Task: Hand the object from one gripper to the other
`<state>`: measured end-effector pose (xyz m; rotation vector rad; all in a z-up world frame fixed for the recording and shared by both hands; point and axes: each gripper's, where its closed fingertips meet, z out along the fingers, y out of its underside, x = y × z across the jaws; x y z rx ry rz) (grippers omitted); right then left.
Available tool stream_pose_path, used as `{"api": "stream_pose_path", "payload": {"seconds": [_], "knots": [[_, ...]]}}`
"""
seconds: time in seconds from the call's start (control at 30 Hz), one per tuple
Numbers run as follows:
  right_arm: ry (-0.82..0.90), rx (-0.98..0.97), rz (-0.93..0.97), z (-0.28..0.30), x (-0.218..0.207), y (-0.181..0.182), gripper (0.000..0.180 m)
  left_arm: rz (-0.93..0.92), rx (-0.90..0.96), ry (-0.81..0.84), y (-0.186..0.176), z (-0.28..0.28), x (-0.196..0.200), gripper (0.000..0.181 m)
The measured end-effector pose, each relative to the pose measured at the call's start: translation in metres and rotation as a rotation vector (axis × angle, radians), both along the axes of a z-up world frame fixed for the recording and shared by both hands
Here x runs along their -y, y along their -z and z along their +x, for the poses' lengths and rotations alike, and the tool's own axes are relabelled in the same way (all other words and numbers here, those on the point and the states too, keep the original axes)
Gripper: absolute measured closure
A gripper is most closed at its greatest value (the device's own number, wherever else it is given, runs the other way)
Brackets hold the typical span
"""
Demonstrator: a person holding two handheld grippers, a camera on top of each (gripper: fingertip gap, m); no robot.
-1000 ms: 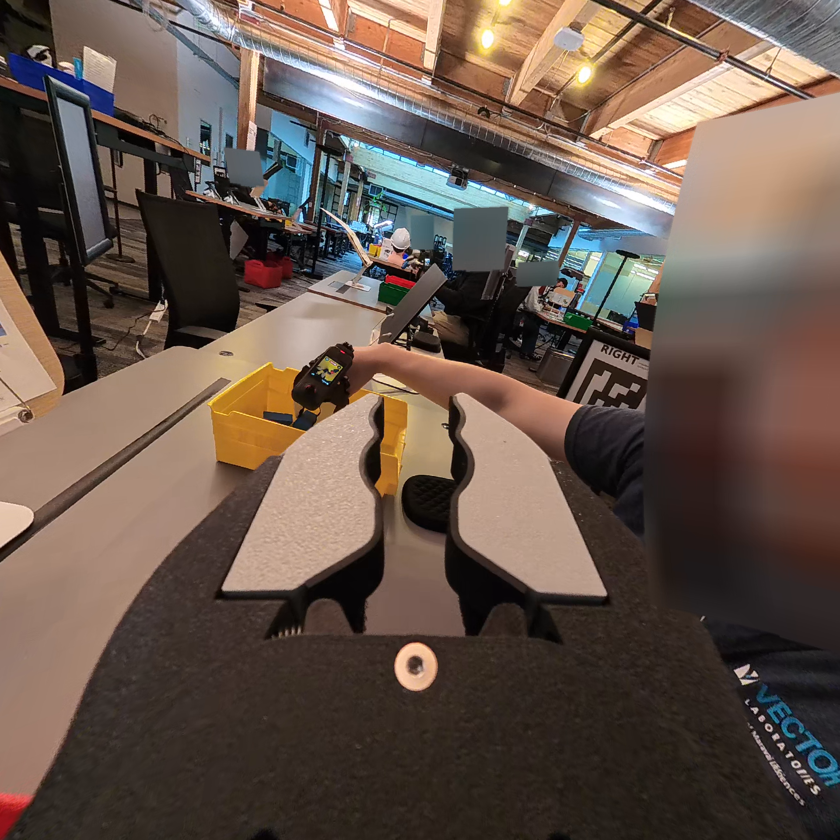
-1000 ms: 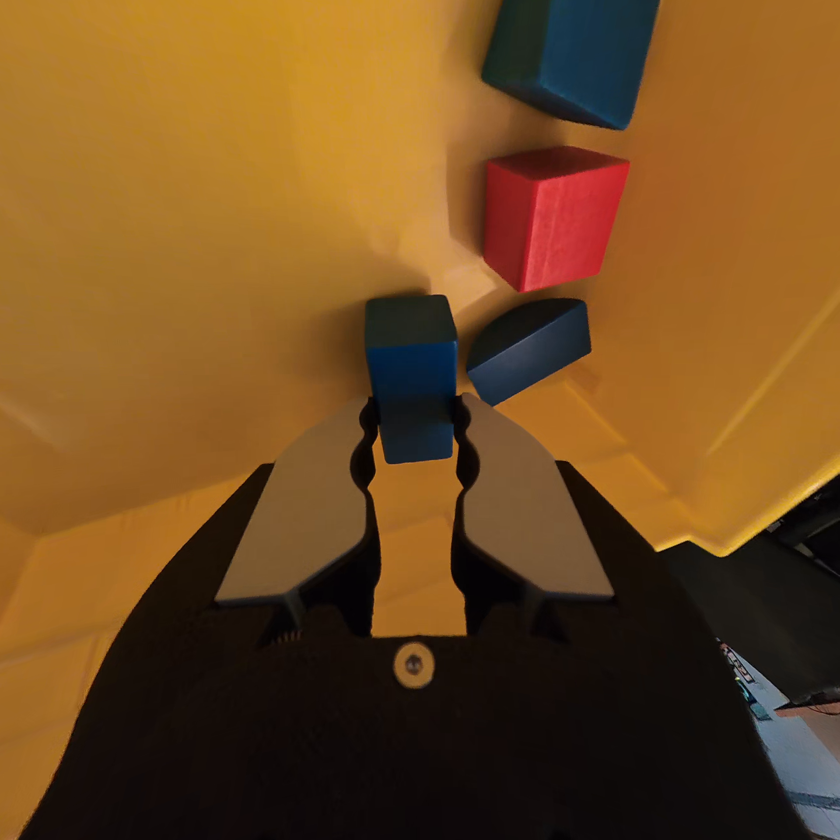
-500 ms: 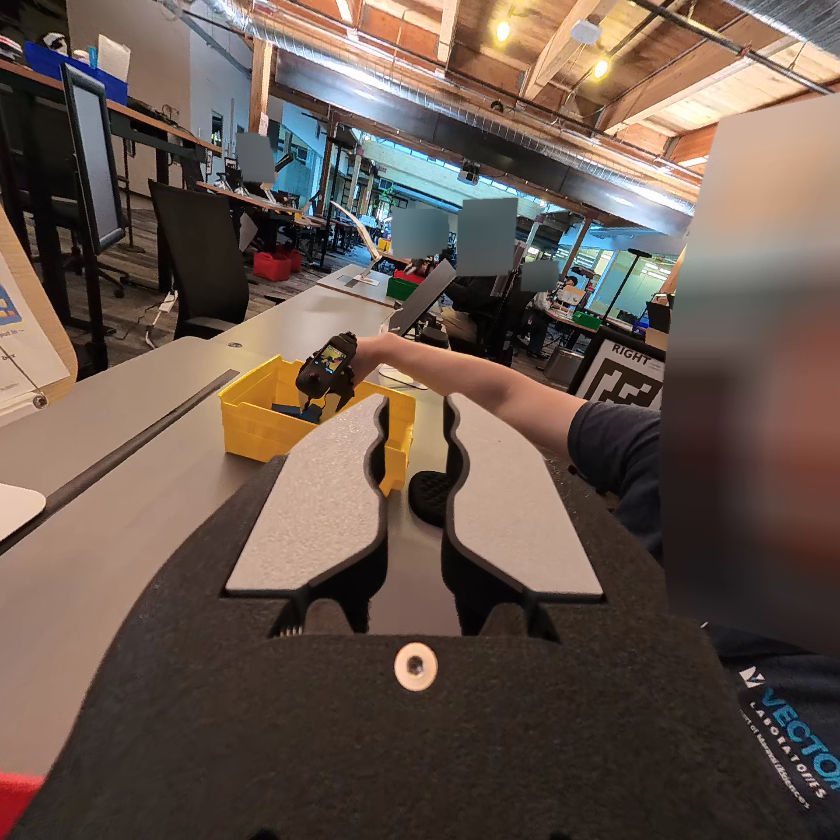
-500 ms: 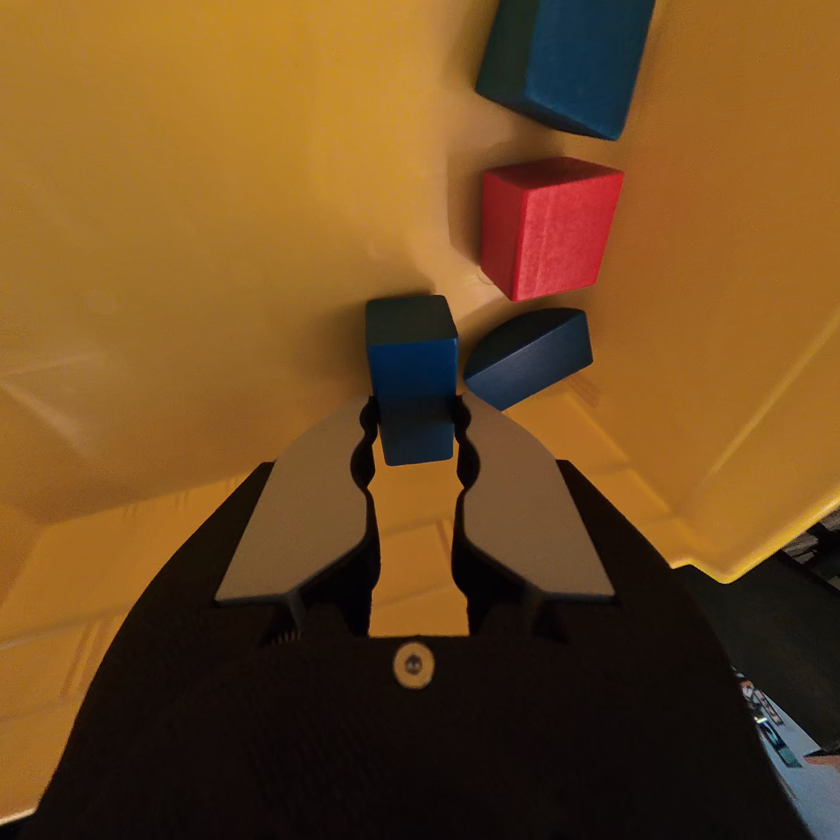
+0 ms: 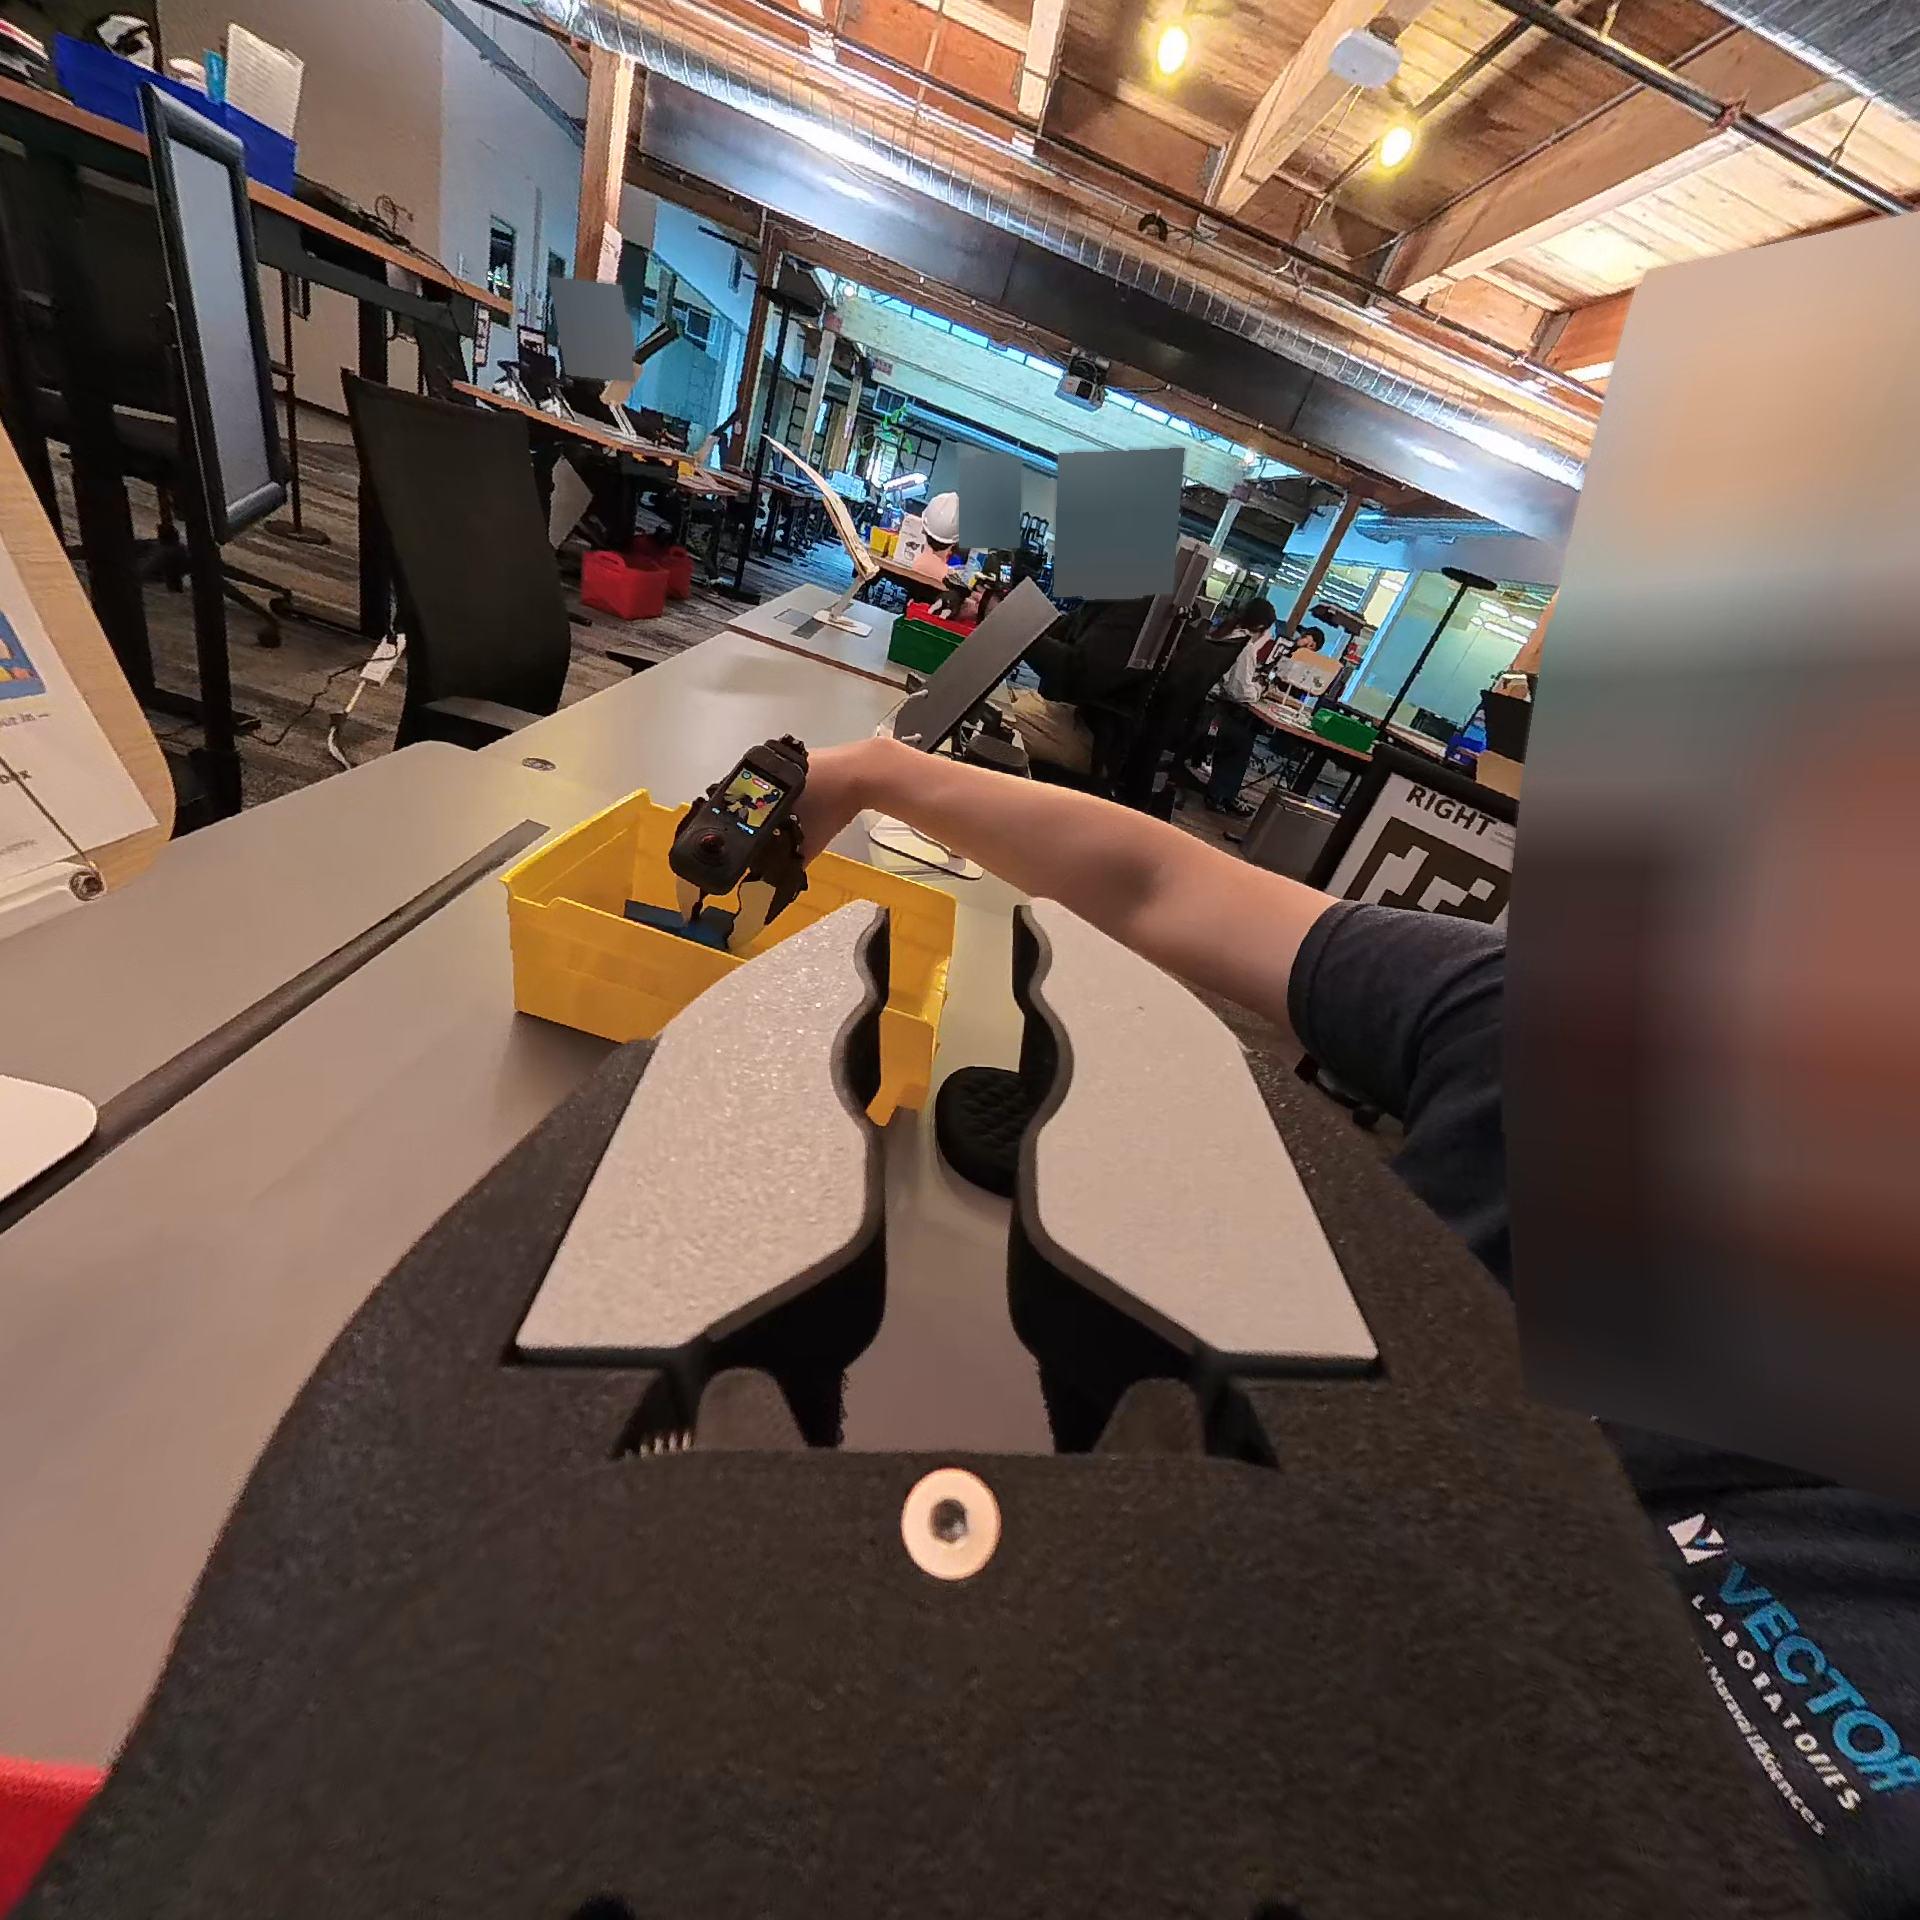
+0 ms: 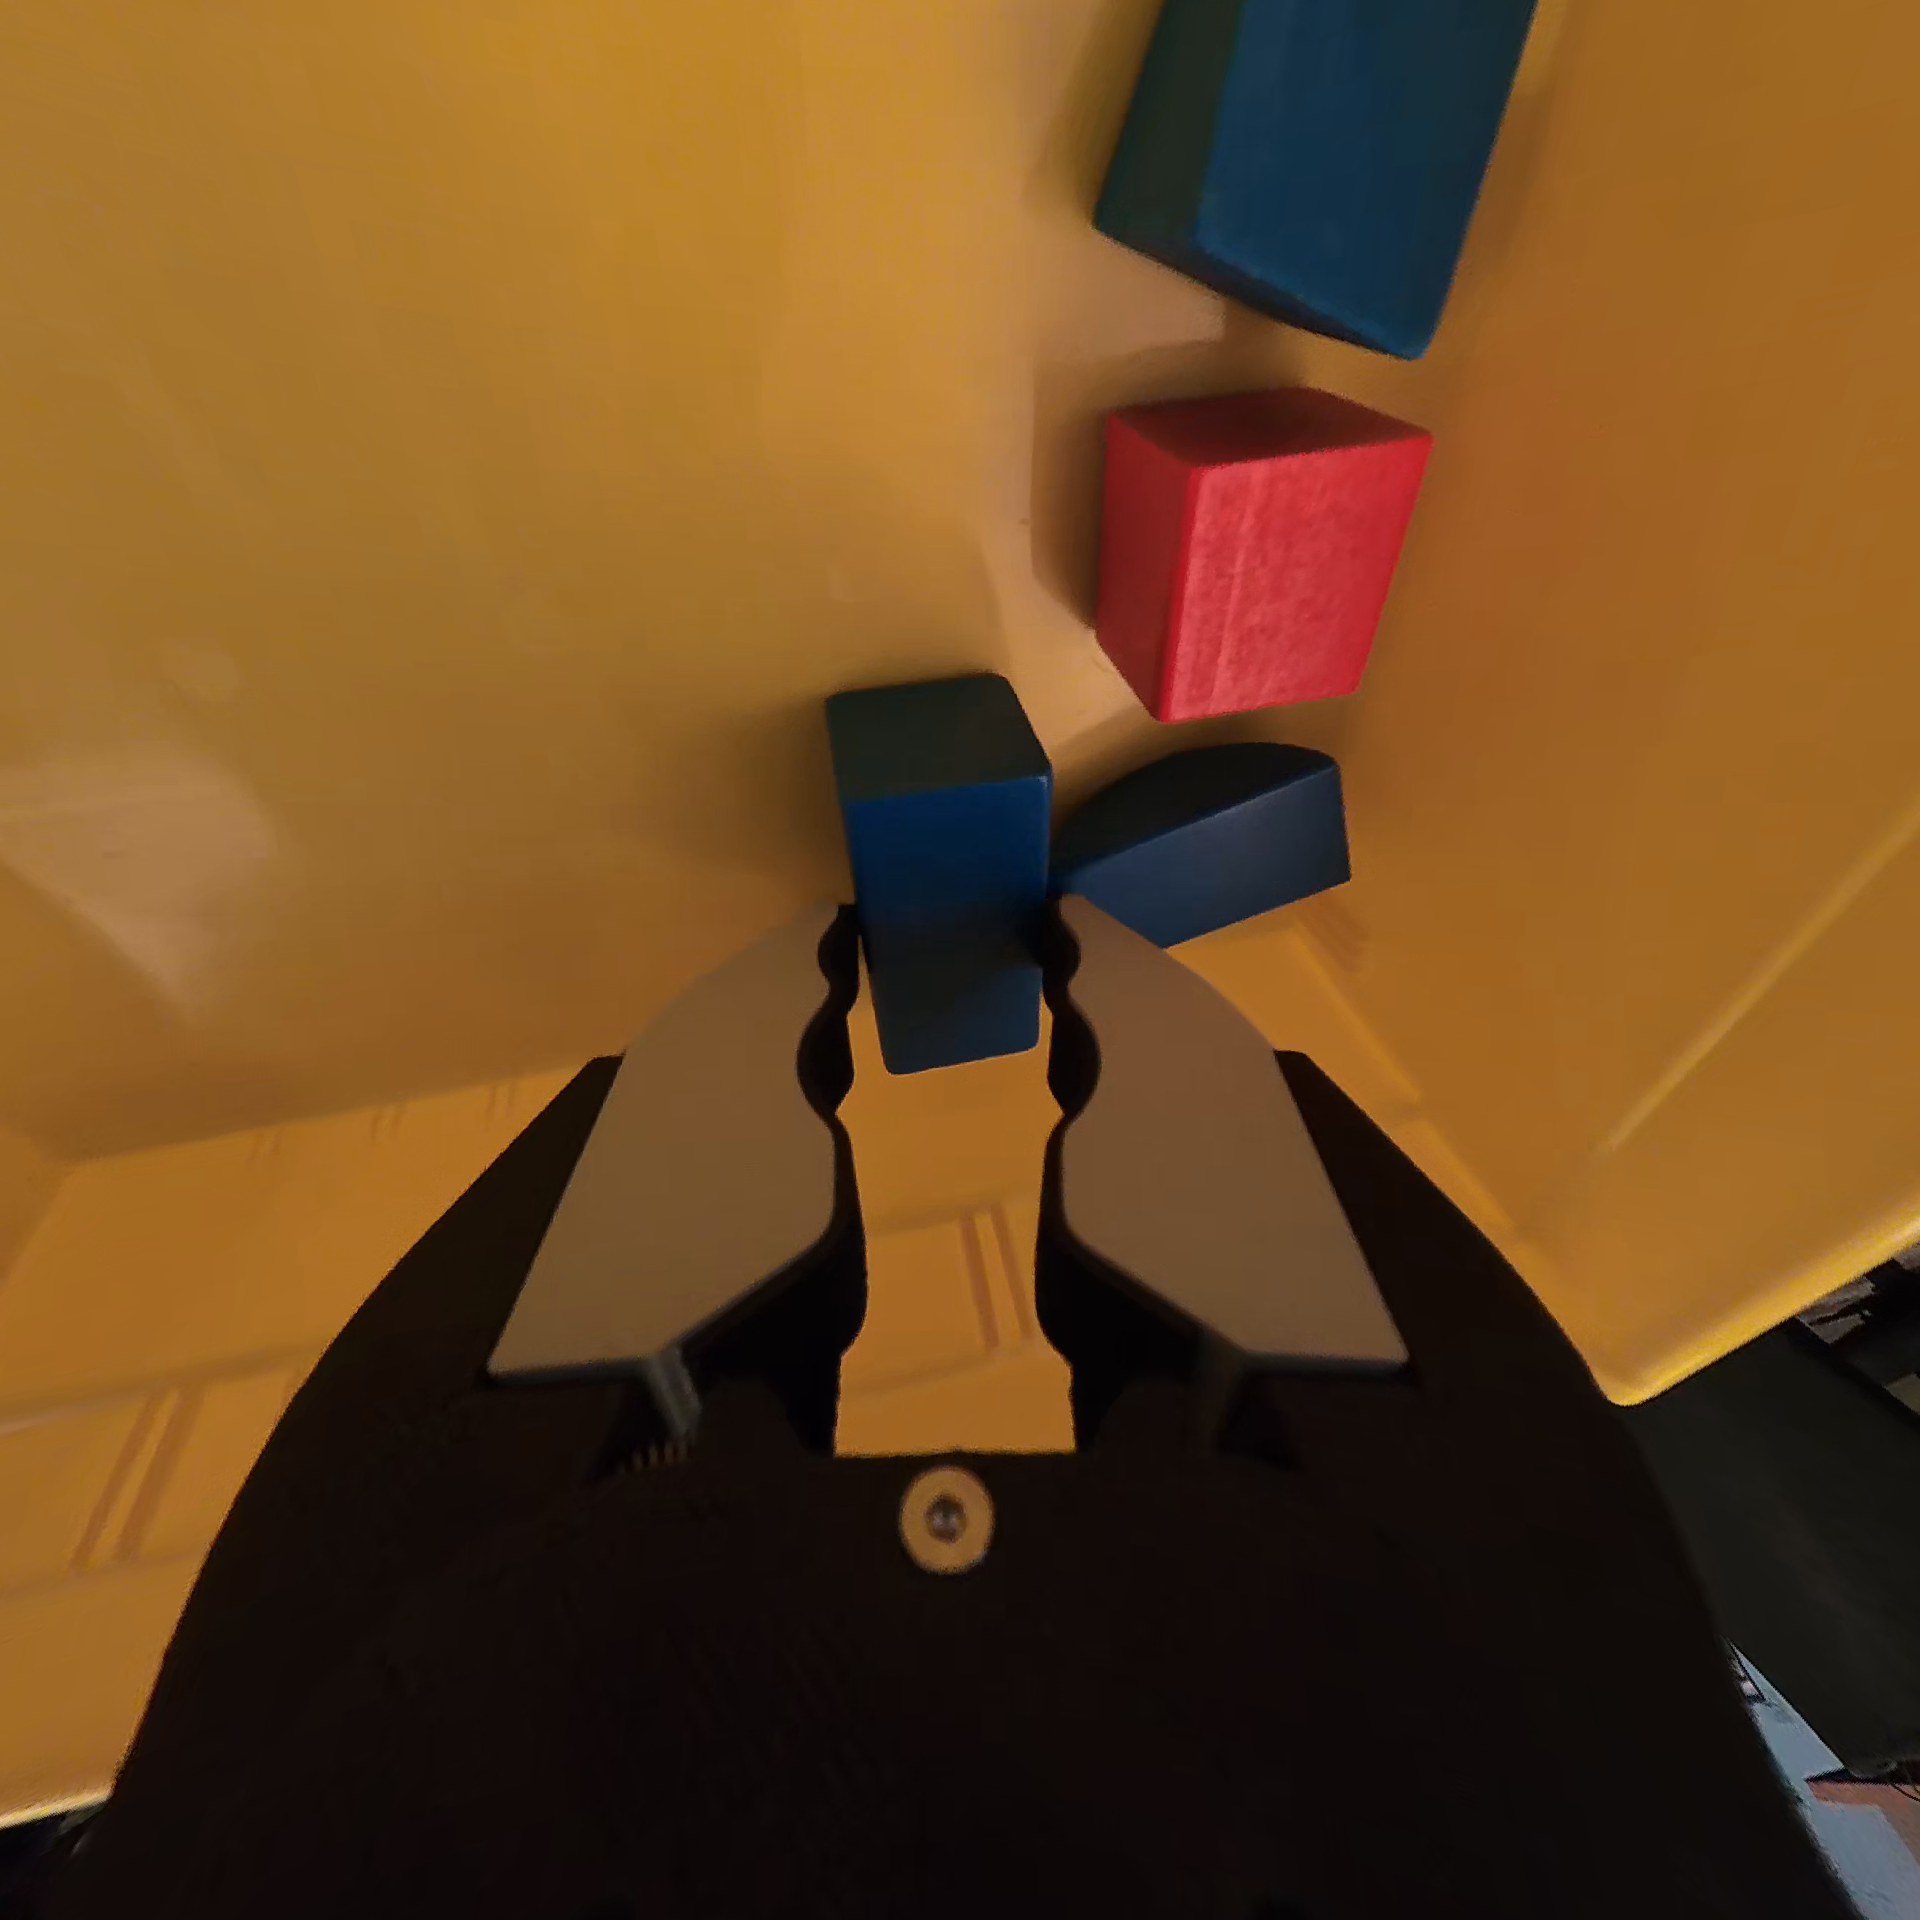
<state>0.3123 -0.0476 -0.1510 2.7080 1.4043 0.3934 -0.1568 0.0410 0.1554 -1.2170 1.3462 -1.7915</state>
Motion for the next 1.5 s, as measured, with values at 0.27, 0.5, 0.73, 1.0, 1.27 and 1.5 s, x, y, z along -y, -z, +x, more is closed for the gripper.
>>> {"api": "stream_pose_path", "payload": {"seconds": [0.27,0.5,0.73,1.0,1.27,1.5], "knots": [[-0.016,0.017,0.034,-0.004,0.002,-0.014,0.144,0.002,-0.001,0.011,-0.002,-0.002,0.003,0.159],[-0.039,0.025,0.293,-0.020,-0.014,-0.079,0.144,0.064,-0.181,-0.218,0.025,-0.024,-0.037,0.157],[0.080,-0.072,0.911,-0.057,-0.040,-0.204,0.141,0.284,-0.694,-0.890,0.107,-0.097,-0.159,0.153],[-0.045,-0.323,1.336,-0.176,-0.036,-0.281,0.141,-0.032,-1.203,-0.942,0.200,-0.129,-0.173,0.153],[-0.149,-0.388,1.322,-0.208,-0.035,-0.266,0.141,-0.099,-1.545,-0.880,0.260,-0.156,-0.167,0.153],[-0.160,-0.446,1.320,-0.210,-0.034,-0.266,0.141,-0.066,-1.651,-0.880,0.274,-0.162,-0.169,0.150]]}}
